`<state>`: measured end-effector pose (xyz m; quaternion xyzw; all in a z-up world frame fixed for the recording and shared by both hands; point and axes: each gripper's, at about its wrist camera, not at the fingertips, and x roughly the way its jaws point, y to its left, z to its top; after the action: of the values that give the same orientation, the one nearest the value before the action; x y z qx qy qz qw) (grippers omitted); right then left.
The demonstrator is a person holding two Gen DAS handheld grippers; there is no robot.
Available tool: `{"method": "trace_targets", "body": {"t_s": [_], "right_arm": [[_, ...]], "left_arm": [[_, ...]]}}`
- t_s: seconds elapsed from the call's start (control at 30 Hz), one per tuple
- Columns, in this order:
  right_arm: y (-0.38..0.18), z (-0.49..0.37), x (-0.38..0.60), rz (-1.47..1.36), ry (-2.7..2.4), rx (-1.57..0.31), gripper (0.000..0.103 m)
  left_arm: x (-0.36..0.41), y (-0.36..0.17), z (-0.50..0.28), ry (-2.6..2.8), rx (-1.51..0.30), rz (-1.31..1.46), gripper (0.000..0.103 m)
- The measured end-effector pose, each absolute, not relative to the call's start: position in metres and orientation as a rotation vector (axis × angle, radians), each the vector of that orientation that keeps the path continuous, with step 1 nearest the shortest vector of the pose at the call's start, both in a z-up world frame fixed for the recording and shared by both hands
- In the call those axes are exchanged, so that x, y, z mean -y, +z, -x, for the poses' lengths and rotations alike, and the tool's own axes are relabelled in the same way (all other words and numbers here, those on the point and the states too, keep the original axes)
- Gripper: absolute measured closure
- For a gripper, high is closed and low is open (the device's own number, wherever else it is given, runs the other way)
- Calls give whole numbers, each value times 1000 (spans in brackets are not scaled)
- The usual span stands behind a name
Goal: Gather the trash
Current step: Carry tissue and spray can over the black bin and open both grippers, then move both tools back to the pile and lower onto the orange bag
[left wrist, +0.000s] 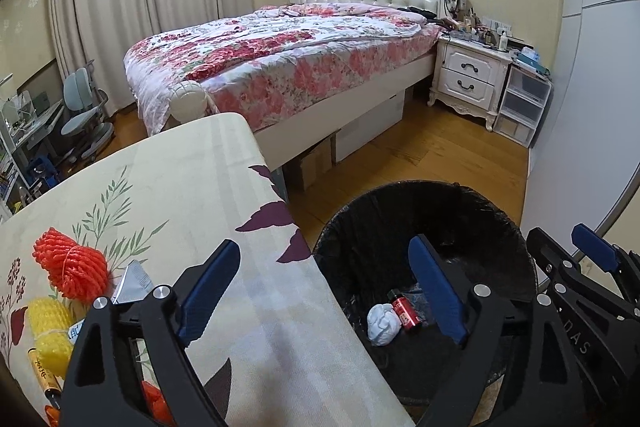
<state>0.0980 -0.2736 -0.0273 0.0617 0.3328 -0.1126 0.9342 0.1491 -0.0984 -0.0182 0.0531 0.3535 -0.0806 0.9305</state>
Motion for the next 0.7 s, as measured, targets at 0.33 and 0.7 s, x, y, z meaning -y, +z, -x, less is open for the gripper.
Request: {"method": "trace_targets", "body": {"t_s": [0.33,0.7], "right_arm": [[-20,-81,255,-120,-212,-681,36],[-11,-53,210,-98,-98,-680,35]], "left_arm": [[74,-5,-130,-149,-725,-82,17],[21,8,-84,-72,-730,-77,17]]}}
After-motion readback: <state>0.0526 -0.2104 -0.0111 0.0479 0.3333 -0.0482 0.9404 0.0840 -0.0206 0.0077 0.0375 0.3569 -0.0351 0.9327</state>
